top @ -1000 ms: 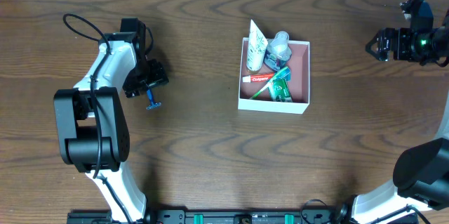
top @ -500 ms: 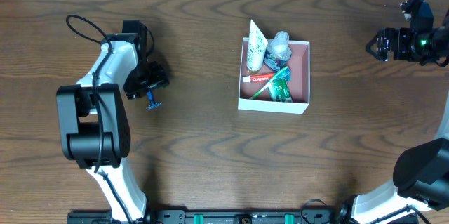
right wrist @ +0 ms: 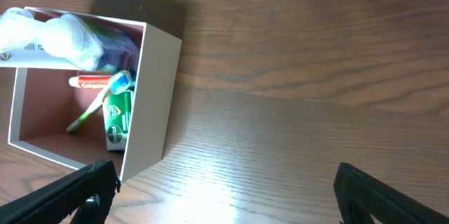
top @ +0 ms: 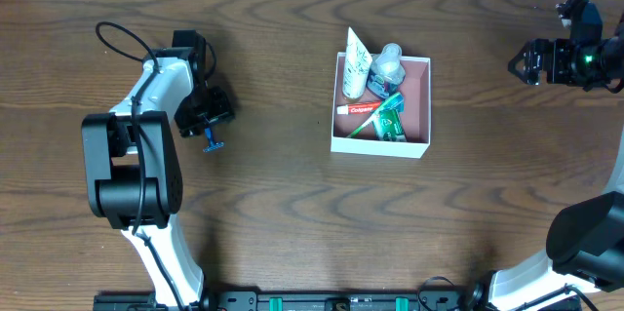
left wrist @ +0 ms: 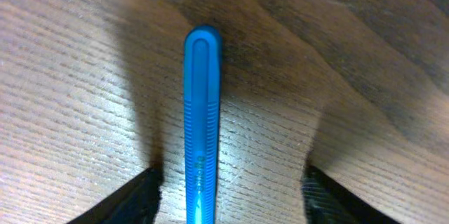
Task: Pack container
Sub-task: 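Lower left gripper onto the blue razor handle and grasp it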
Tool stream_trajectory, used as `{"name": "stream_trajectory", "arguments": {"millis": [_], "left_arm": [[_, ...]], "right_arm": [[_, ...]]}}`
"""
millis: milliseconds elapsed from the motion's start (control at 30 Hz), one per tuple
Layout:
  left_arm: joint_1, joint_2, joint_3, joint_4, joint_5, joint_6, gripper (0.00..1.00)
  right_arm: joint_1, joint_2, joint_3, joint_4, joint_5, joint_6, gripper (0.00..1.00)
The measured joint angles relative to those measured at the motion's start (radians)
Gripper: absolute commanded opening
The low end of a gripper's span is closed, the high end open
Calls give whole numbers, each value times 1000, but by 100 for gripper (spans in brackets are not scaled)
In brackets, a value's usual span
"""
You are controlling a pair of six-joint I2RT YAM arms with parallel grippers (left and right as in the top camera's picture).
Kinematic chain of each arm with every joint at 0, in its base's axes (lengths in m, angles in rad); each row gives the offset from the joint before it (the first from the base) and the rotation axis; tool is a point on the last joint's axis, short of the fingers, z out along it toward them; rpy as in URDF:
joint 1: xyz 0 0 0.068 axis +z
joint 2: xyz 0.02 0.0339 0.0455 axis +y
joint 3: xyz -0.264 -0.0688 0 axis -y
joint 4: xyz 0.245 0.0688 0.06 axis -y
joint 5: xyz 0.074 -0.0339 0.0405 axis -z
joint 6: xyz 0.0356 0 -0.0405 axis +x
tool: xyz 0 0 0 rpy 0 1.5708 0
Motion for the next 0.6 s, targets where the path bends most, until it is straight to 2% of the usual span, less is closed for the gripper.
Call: {"name": "stream_trajectory", "arguments": {"millis": [100, 267, 600], "left_arm": [[0, 0, 0, 2, 0, -5, 51], [0, 0, 0, 1, -1, -6, 35], [0, 0, 0, 2, -1, -5, 20]], "right_arm": [[0, 0, 0, 0, 0, 0, 99], [0, 0, 0, 0, 0, 0, 99], [0, 0, 0, 0, 0, 0, 99]]}}
